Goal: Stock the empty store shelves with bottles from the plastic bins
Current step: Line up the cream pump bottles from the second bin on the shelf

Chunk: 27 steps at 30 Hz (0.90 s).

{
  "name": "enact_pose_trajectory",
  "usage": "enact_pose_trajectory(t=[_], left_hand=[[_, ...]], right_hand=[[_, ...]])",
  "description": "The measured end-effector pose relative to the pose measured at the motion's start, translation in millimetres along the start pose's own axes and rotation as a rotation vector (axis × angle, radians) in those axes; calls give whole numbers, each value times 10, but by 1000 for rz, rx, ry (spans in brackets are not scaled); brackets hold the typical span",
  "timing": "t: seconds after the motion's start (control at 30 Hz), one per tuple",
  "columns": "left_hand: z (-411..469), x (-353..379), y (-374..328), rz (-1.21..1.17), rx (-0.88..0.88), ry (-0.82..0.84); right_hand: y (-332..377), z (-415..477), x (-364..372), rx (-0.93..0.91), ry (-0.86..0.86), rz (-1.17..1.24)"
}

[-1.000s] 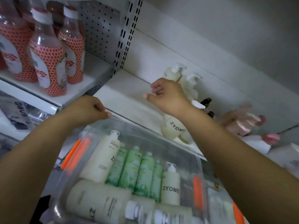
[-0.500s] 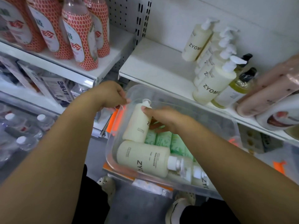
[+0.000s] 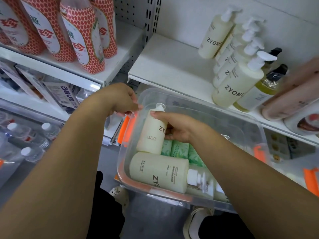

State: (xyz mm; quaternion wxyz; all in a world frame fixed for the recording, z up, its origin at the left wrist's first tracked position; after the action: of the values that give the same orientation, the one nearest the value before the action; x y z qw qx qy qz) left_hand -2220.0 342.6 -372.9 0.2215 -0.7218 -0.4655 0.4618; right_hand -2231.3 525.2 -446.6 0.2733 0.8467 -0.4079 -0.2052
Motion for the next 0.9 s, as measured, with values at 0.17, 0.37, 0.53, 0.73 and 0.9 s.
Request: enact_pose_trajectory(t=[0.17, 0.37, 0.53, 0.73, 0.9], left_hand=[[-1, 1, 18, -15, -9, -3], [15, -19, -59, 105, -22, -79], [126, -28, -382, 72, 253, -373], [372, 249, -456, 84, 353, -366], [478, 515, -473, 244, 381, -289]], right_hand=[[16, -59, -13, -20, -24, 34], [63, -362, -294, -173, -222, -45], [328, -772, -550, -365, -553, -226], [922, -1189, -961, -559, -773, -177], [1275, -1145, -1218, -596, -901, -208]])
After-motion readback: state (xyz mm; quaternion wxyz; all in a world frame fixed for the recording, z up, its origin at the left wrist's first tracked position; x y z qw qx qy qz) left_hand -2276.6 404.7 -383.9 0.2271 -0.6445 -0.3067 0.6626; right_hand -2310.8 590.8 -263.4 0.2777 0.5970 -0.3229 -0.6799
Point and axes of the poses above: each hand's wrist, its own z-axis towards the middle knuckle, its own x-axis out of the palm, y = z × x, the point moved 7 cm from there along z, towards the middle knuckle, and after that the axes turned 12 degrees about -z, right-handed, at the moved point
